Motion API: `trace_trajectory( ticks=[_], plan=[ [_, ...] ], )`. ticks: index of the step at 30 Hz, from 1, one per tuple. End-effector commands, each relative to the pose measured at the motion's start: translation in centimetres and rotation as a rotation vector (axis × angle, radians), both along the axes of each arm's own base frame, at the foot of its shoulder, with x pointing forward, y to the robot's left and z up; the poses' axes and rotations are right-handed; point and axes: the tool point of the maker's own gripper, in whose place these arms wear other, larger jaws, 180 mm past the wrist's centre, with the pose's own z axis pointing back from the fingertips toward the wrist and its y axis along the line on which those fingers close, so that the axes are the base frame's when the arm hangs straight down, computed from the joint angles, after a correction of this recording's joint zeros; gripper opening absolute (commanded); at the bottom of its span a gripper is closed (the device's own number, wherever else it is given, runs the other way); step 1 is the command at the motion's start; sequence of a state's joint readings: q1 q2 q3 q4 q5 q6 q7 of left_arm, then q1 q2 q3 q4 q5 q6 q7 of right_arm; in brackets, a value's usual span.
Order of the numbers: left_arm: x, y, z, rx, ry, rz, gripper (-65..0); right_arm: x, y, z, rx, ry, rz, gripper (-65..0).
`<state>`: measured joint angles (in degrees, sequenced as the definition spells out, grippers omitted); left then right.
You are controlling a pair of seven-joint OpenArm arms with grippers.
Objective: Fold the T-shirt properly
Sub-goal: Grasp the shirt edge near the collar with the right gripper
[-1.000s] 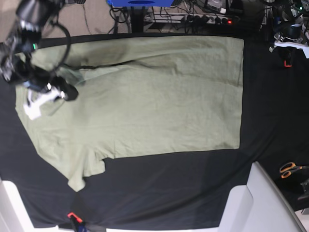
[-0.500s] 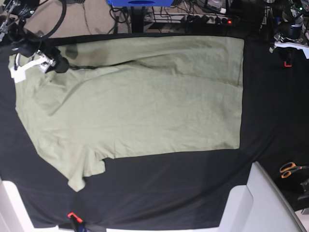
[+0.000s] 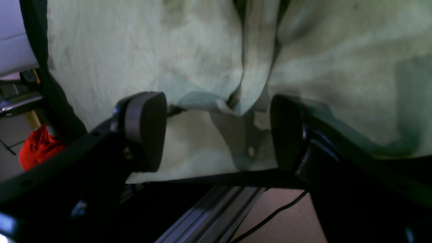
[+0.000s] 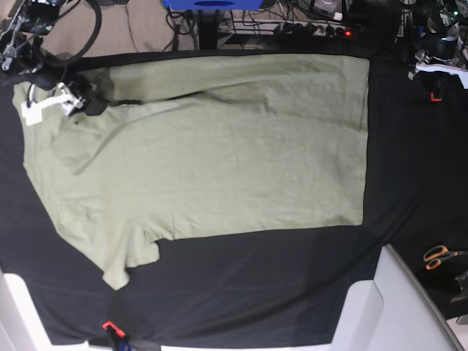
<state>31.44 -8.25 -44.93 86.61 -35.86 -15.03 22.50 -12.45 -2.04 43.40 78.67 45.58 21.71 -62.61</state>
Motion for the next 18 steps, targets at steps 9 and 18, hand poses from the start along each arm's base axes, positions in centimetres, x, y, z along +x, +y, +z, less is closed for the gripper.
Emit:
trace_trajectory(
  ticks=[9,18],
  plan=[
    [0.3,0.7,1.0,0.03,-0.024,-0.004,-65.0,1.8,0.0,0.0,0.024,-0.025,-0.01,-44.4],
    [-0.6,0.9,0.0,0.013,0.0,0.015,-65.0,4.0,0.7,0.6,0.054,-0.051,0.004,-64.4]
  ],
)
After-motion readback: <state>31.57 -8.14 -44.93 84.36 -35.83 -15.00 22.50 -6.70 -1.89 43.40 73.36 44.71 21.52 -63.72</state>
